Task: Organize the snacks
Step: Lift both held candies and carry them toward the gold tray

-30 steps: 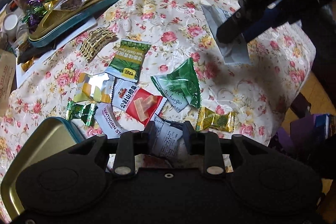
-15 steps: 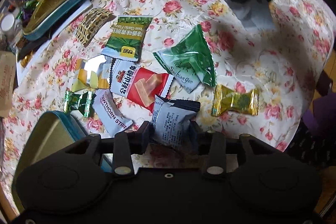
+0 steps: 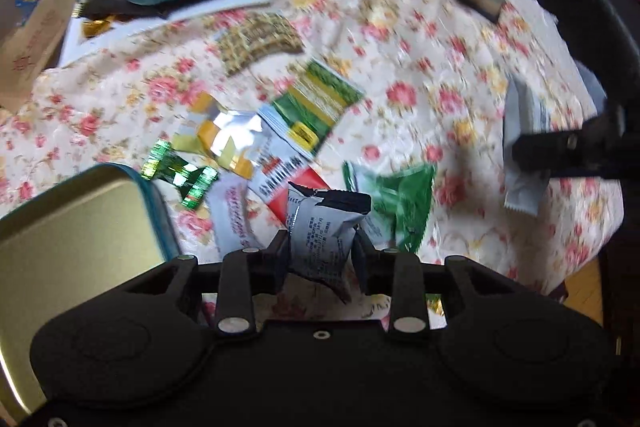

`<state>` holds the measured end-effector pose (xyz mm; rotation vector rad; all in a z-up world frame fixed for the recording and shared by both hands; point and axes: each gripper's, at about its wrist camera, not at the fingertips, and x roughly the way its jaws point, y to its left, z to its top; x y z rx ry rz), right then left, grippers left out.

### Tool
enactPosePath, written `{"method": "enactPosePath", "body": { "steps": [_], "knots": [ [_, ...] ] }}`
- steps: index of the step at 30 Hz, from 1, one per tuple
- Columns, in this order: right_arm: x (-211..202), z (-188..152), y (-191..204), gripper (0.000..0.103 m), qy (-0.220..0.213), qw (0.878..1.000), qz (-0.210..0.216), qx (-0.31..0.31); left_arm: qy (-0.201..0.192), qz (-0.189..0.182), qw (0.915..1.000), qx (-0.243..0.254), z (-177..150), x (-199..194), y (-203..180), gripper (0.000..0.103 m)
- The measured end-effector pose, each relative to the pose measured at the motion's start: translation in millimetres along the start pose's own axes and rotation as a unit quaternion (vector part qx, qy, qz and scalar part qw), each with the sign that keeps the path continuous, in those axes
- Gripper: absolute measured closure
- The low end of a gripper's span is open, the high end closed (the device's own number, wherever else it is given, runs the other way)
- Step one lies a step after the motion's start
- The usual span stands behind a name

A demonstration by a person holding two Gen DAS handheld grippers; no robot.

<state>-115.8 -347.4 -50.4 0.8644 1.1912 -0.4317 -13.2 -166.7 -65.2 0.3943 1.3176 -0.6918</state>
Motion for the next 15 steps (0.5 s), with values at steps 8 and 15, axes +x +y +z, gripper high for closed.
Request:
{"method": "enactPosePath", "body": {
  "steps": [8, 15],
  "knots": [
    [7.0, 5.6, 3.3, 0.080, -0.004, 1.000, -0.012, 0.010, -0.009, 0.034, 0.9906, -0.133, 20.5, -26.9, 43.7, 0.061],
    [14.7, 2.7, 26.1, 0.080, 0.000, 1.000, -0.011, -0.006, -0.007, 0.070, 0.9706, -0.230, 13.1, -41.9, 101.1, 0.061]
  ]
}}
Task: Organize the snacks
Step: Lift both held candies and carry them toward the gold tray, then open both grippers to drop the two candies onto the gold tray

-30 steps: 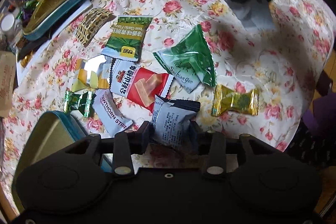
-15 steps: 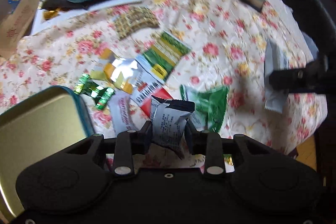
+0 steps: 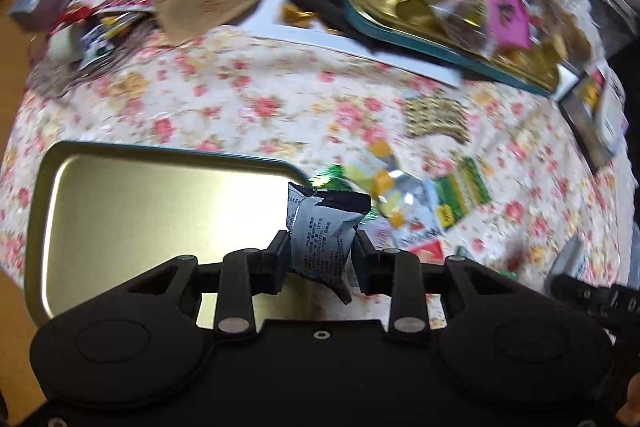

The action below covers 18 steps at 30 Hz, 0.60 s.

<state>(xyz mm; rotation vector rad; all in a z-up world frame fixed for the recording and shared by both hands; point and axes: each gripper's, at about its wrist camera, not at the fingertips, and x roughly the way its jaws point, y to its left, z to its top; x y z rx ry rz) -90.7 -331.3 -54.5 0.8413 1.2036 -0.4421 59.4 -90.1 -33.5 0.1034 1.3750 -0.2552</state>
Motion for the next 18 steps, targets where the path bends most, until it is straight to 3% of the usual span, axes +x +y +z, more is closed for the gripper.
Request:
{"method": "enactPosePath", "body": {
  "steps": [7, 18],
  "knots": [
    [12.3, -6.6, 37.4, 0.081, 0.007, 1.000, 0.003, -0.022, -0.026, 0.055, 0.9976, -0.033, 5.5, -13.5, 37.8, 0.061],
    [24.5, -35.0, 120.1, 0.081, 0.016, 0.995, 0.031, -0.088, -0.035, 0.077, 0.9934, -0.077, 7.6, -22.8, 86.4, 0.061]
  ]
}}
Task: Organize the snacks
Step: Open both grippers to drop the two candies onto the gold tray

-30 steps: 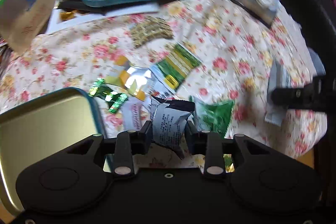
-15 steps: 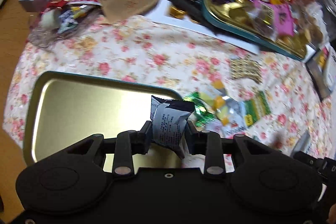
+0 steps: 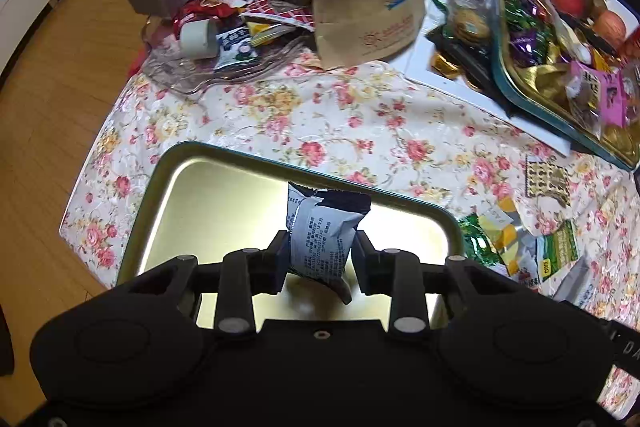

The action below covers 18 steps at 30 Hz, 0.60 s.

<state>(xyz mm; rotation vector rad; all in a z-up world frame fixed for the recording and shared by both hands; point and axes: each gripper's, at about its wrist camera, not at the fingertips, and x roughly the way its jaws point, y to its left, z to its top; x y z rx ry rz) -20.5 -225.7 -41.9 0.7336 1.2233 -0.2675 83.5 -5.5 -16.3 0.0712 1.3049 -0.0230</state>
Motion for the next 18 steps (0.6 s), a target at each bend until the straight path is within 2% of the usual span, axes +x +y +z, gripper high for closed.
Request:
{"method": "enactPosePath", "body": {
  "steps": [7, 18],
  "knots": [
    [8.5, -21.1, 47.6, 0.081, 0.005, 0.999, 0.009, -0.050, 0.006, 0.006, 0.9995, -0.032, 2.2, 0.6, 27.8, 0.061],
    [23.1, -37.7, 102.2, 0.080, 0.020, 0.996, 0.032, -0.082, 0.011, 0.033, 0.9986, -0.040, -0.8, 11.2, 63.6, 0.061]
  ]
}}
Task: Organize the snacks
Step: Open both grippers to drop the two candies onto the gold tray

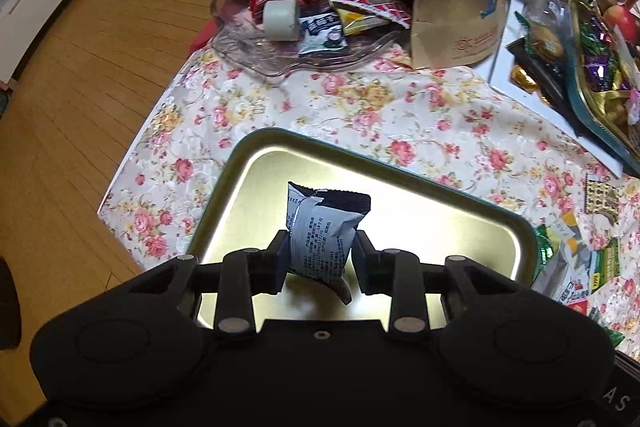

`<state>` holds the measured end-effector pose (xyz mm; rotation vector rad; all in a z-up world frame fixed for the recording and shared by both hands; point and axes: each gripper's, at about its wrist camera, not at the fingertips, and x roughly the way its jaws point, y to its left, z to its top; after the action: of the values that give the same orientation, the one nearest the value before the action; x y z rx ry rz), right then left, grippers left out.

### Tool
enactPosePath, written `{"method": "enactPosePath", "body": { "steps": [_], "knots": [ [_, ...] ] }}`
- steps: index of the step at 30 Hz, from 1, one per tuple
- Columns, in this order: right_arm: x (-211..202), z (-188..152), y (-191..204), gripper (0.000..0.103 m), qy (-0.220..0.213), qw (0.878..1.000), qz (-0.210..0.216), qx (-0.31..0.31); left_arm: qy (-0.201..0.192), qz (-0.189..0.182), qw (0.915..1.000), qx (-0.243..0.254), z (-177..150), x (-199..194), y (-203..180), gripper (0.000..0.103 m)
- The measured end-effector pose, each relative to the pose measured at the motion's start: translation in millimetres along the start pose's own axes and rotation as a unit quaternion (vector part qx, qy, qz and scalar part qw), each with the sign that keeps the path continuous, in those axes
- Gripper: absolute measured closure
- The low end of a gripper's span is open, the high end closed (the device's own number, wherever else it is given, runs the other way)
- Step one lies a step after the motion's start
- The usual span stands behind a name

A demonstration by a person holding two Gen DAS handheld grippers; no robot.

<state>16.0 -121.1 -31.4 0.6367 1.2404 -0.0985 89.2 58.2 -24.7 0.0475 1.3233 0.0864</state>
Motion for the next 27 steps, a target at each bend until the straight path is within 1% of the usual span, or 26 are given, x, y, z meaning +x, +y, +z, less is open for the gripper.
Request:
{"method": "enactPosePath", "body": {
  "steps": [6, 10, 15, 20, 21, 22, 24, 27],
  "knots": [
    [12.0, -3.2, 25.2, 0.080, 0.001, 1.000, -0.006, -0.026, 0.010, 0.008, 0.9999, -0.009, 1.1, 10.7, 20.6, 0.061],
    [18.8, -5.6, 40.7, 0.080, 0.000, 0.999, -0.009, -0.044, 0.018, 0.006, 0.9997, -0.018, 1.6, 15.4, 32.5, 0.061],
    [24.6, -9.3, 55.1, 0.080, -0.004, 0.997, -0.017, -0.069, 0.015, 0.012, 0.9998, -0.003, 0.0, 17.9, 37.3, 0.060],
    [26.0, -8.8, 63.0, 0.077, -0.013, 0.997, -0.023, -0.073, 0.025, -0.007, 0.9996, 0.010, -3.1, 20.8, 40.9, 0.060],
    [25.9, -8.2, 63.8, 0.072, -0.014, 0.997, -0.021, -0.070, 0.027, -0.008, 0.9995, 0.013, -3.7, 21.4, 40.9, 0.060],
    [26.0, -7.4, 64.5, 0.069, -0.014, 0.997, -0.017, -0.069, 0.030, -0.009, 0.9994, 0.015, -4.3, 22.1, 40.7, 0.060],
    [27.5, -6.0, 66.6, 0.069, -0.014, 0.998, -0.015, -0.066, 0.040, -0.013, 0.9990, 0.019, -5.1, 25.2, 40.9, 0.060],
    [31.6, -4.5, 67.9, 0.067, -0.011, 0.998, -0.018, -0.064, 0.058, -0.030, 0.9976, 0.022, -6.7, 30.6, 42.2, 0.060]
  ]
}}
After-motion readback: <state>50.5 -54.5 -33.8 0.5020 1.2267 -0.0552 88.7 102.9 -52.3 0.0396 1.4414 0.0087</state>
